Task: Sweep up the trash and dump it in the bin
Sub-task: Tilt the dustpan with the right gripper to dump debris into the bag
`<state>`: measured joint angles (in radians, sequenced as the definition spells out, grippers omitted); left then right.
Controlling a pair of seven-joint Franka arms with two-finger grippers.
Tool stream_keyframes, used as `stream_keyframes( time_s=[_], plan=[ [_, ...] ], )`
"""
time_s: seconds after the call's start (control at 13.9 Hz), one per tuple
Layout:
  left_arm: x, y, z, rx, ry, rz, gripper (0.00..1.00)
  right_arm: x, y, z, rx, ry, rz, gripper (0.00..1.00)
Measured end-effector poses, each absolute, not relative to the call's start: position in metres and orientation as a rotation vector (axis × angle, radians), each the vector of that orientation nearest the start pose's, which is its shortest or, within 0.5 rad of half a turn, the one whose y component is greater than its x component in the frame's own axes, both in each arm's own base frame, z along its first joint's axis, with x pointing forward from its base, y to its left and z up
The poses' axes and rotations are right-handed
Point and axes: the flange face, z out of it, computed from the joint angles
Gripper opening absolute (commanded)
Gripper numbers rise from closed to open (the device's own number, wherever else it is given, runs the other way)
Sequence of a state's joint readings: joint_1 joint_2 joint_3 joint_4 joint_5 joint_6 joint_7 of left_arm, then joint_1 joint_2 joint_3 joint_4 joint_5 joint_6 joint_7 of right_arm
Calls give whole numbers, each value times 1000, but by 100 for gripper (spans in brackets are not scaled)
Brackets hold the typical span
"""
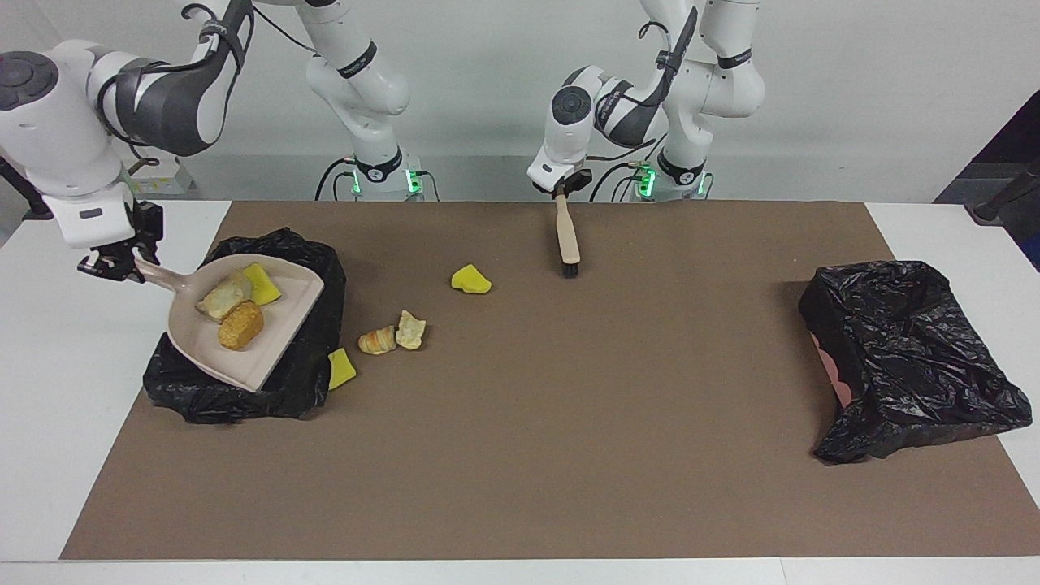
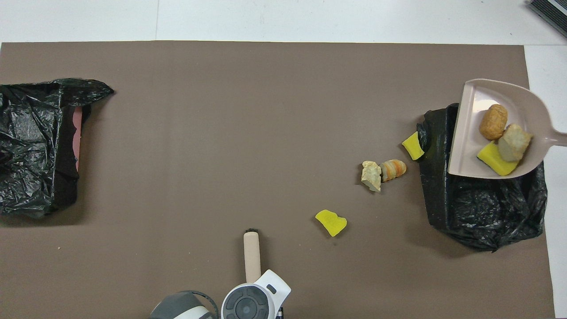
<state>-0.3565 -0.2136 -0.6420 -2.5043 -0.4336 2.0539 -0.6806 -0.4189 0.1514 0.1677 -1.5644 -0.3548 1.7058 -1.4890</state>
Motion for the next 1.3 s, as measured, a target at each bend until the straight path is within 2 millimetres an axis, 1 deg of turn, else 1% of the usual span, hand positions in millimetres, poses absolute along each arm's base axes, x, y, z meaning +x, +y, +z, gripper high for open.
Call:
stream_keyframes(
  time_s=[0.07,0.22,0.29,0.36,0.43,0.5,0.58,0.65,0.72,0.79,0.94,1.08,1.3],
  plan=[
    [216,-361,327,-3065,91,531,100,574,-194,562,-2666,-1987,493,0],
    [224,-358,328,-3080,152,538,100,565,-202,568,-2693,-1986,625,0],
    [228,-357,330,-3089,160,537,100,561,-204,567,-2711,-1973,680,0],
    [237,-357,336,-3108,147,529,100,555,-205,564,-2742,-1940,731,0],
    [256,-355,347,-3144,126,510,100,548,-205,561,-2780,-1898,792,0],
    [282,-351,364,-3184,122,464,100,538,-203,556,-2807,-1866,853,0],
    [316,-341,384,-3209,122,377,100,529,-199,551,-2821,-1846,907,0],
    [350,-326,401,-3212,122,280,100,521,-196,549,-2830,-1841,952,0],
    [383,-307,417,-3204,125,186,100,516,-194,550,-2842,-1842,999,0],
    [410,-288,430,-3197,132,121,100,513,-193,552,-2855,-1850,1044,0],
    [454,-245,454,-3198,175,27,100,511,-192,558,-2867,-1876,1120,0],
    [480,-208,481,-3180,249,-23,100,513,-189,563,-2869,-1913,1187,0],
    [504,-165,525,-3149,357,-70,100,515,-184,575,-2891,-1944,1218,0]
  ],
)
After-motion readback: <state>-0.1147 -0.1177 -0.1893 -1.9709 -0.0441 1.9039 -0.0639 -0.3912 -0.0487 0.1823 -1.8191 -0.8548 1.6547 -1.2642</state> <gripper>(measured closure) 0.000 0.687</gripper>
